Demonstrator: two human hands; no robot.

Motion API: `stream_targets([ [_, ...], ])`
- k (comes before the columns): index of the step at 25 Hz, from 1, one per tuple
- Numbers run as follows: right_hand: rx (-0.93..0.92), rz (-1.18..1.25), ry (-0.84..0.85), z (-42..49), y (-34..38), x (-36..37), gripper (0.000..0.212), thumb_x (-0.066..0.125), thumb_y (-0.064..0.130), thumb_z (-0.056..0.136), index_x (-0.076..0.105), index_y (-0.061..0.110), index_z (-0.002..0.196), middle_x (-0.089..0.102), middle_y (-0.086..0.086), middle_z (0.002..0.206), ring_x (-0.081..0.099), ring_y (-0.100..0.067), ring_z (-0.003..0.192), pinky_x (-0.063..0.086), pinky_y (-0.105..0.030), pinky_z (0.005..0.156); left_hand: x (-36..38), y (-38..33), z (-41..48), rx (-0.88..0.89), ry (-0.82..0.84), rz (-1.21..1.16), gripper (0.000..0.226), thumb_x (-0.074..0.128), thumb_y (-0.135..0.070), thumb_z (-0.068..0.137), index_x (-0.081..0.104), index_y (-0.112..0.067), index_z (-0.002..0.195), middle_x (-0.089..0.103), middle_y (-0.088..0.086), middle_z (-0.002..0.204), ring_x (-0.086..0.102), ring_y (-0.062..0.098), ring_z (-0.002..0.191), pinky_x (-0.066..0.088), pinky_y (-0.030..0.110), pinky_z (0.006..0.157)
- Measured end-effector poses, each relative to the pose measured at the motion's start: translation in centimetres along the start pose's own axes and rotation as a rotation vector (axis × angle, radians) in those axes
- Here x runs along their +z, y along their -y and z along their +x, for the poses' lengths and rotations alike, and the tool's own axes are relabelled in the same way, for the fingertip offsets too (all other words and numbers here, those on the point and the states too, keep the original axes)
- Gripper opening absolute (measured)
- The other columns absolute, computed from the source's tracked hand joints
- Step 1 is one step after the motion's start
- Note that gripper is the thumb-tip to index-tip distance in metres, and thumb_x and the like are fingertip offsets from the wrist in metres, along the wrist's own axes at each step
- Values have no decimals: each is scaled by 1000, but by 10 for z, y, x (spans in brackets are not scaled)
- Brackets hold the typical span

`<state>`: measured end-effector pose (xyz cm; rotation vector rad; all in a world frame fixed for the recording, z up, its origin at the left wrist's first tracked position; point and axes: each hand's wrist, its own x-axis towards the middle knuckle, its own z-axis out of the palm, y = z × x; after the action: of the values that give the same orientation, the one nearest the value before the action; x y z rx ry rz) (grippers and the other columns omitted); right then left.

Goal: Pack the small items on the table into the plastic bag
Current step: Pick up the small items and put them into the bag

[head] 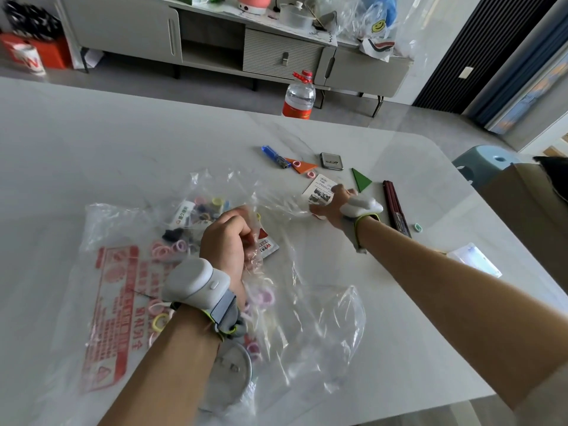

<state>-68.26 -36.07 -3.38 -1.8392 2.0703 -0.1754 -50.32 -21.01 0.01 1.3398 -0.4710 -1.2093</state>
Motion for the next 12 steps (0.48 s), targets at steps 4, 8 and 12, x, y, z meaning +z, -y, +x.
stream_targets([
  [4, -50, -131, 127, 35, 17, -4, 95, 58, 54, 85, 8, 7, 151, 9, -12, 159, 10, -28, 147, 12, -35, 116, -2, 1, 2, -33, 3, -8, 29, 39, 3, 77, 59, -13, 63, 44, 8, 53, 31, 13, 32, 19, 20, 43],
  [8, -59, -132, 212, 36, 4, -10, 92, 79, 52, 65, 38, 10, 136, 43, -8, 128, 43, -31, 126, 35, -34, 106, -7, 3, 9, -29, -9, 1, 37, 41, 0, 77, 57, -21, 51, 48, 2, 48, 32, 12, 34, 18, 21, 42],
  [12, -10, -223, 190, -5, -23, -17, 98, 77, 54, 66, 34, 8, 140, 36, -18, 143, 38, -36, 131, 35, -42, 110, -4, 3, 4, 10, 19, 15, 23, 40, 1, 77, 60, -11, 75, 48, -1, 47, 32, 10, 34, 20, 18, 38],
])
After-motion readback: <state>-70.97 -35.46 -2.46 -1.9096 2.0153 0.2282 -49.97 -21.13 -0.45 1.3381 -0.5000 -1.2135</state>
